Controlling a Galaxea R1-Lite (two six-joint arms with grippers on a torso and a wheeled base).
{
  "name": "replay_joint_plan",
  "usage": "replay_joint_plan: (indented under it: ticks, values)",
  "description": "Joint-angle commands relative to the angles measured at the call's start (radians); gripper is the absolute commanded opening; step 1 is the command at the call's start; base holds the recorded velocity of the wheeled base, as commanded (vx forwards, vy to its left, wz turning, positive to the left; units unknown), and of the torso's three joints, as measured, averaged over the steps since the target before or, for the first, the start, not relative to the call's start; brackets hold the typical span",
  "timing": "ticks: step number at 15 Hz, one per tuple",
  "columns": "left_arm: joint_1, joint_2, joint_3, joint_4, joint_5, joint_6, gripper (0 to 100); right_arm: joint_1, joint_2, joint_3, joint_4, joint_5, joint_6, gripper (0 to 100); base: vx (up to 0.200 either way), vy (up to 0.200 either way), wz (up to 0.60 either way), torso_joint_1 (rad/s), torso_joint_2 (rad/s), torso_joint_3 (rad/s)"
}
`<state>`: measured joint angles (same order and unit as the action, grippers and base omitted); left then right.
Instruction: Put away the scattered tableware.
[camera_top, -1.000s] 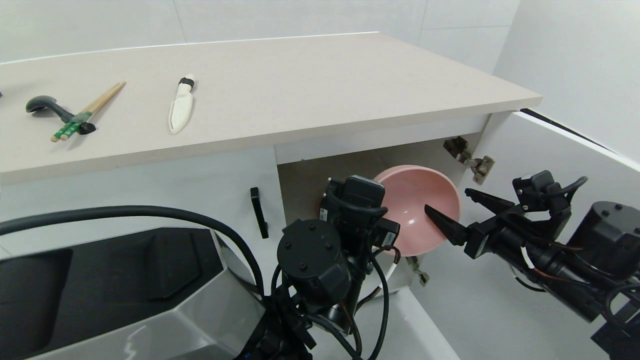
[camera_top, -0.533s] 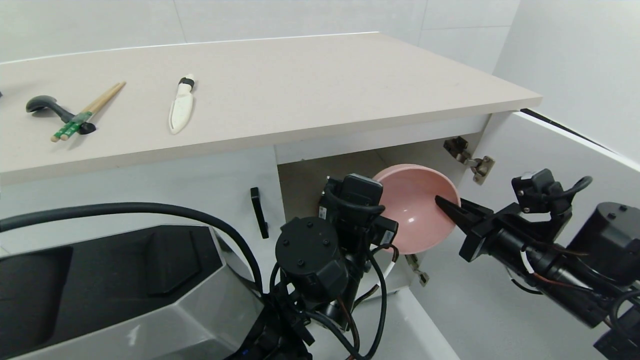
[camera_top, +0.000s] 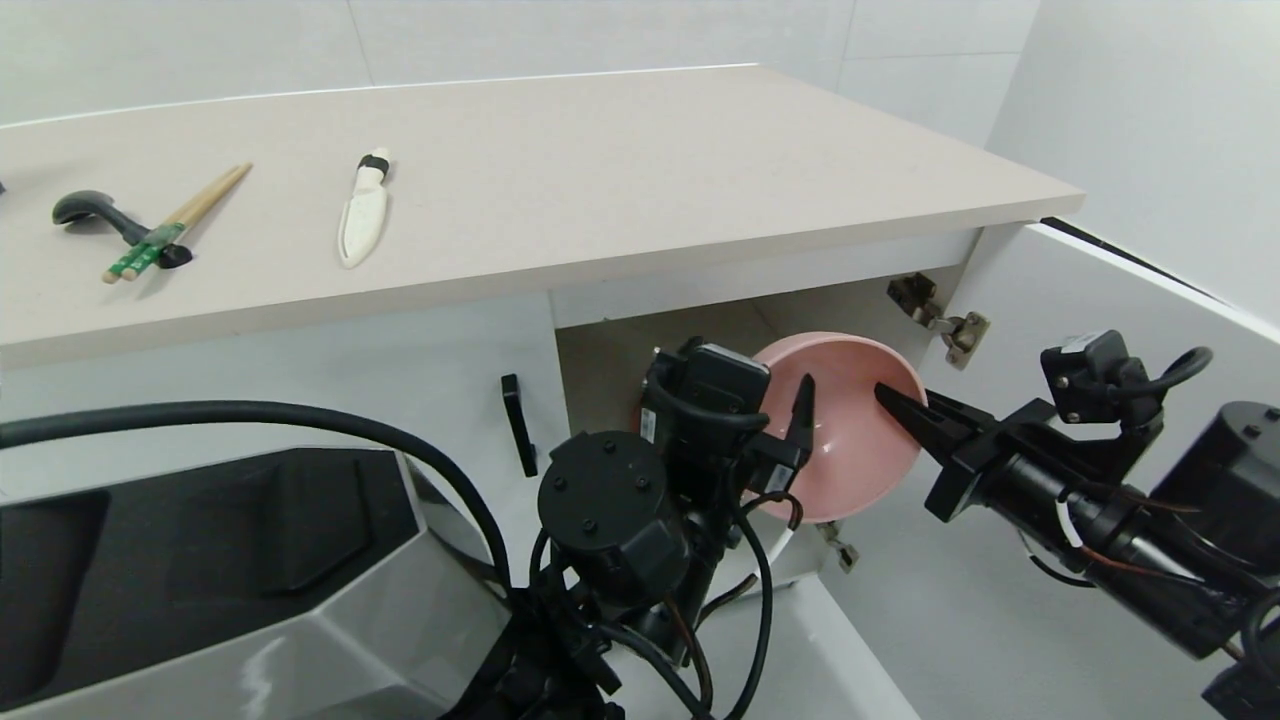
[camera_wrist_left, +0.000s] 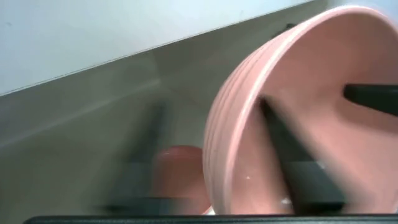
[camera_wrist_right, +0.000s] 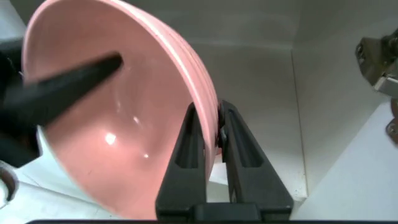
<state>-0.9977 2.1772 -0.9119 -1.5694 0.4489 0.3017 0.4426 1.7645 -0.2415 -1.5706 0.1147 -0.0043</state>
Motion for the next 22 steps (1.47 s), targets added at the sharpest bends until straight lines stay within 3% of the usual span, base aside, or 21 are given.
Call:
replay_joint_plan:
  ticks: [1,3,5,7,12,15,16,18,20,22]
  values:
    - [-0.001,-0.076,0.056,-0.001,-0.067,-0.001,100,-0.004,0.003,0.001,0.0,-0.003,0.0,0,0.0,0.0,0.0,0.0,0.0,0.0]
    - [0.002,-0.114,0.093,-0.001,-0.133,-0.012,100,-0.008,0.003,0.001,0.0,-0.003,0.0,0,0.0,0.0,0.0,0.0,0.0,0.0]
    - [0.008,-0.175,0.148,-0.001,-0.222,-0.042,100,-0.018,0.004,0.002,0.0,-0.003,0.0,0,0.0,0.0,0.0,0.0,0.0,0.0]
    - [0.022,-0.201,0.186,-0.001,-0.265,-0.042,100,-0.018,0.003,0.002,0.0,-0.003,0.0,0,0.0,0.0,0.0,0.0,0.0,0.0]
    - [0.109,-0.284,0.332,-0.001,-0.49,-0.042,100,-0.018,0.004,0.004,0.0,-0.003,0.0,0,0.0,0.0,0.0,0.0,0.0,0.0]
    - [0.162,-0.355,0.443,-0.001,-0.676,-0.056,100,-0.018,0.006,0.004,0.0,-0.003,0.0,0,0.0,0.0,0.0,0.0,0.0,0.0]
    - [0.186,-0.393,0.493,-0.001,-0.788,-0.067,100,-0.018,0.006,0.007,0.0,-0.003,0.0,0,0.0,0.0,0.0,0.0,0.0,0.0]
    - [0.229,-0.436,0.558,-0.001,-0.909,-0.065,100,-0.018,0.006,0.011,0.0,-0.003,0.0,0,0.0,0.0,0.0,0.0,0.0,0.0]
    - [0.258,-0.461,0.601,-0.001,-0.944,-0.05,100,-0.018,0.007,0.013,0.0,-0.003,0.001,0,0.0,0.0,0.0,0.0,0.0,0.0]
    - [0.269,-0.487,0.645,-0.001,-0.894,-0.012,100,-0.036,0.007,0.021,0.0,-0.003,0.009,0,0.0,0.0,0.0,0.0,0.0,0.0]
